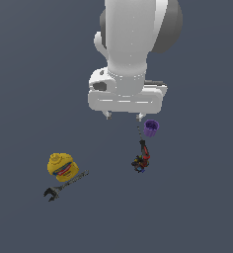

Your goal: Pick up a designated object from a clutter of objects.

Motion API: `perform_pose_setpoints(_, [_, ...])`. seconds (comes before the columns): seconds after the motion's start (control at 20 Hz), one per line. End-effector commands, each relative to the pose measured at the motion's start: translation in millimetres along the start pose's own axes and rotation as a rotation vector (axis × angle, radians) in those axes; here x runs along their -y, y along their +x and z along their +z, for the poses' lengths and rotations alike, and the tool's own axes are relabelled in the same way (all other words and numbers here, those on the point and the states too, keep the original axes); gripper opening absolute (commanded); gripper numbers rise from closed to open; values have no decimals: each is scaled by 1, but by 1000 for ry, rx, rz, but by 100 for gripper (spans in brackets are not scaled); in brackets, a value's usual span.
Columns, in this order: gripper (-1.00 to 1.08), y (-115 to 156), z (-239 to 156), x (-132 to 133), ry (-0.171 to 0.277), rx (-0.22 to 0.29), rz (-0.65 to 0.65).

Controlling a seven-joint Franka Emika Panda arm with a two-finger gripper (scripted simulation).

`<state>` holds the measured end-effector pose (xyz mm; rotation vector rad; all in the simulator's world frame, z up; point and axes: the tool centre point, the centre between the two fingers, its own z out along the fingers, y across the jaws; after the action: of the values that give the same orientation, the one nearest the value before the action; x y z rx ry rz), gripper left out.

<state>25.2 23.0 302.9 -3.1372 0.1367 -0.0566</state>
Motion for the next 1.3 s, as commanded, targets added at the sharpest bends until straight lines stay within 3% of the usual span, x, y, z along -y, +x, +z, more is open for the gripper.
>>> perform_pose_setpoints(0.0, [100,4,13,6,0,3,41])
perform_pose_setpoints(0.65, [100,23,103,46,-2,18,306])
perform_pose_setpoints(1.25, [100,24,186,80,-9,29,538])
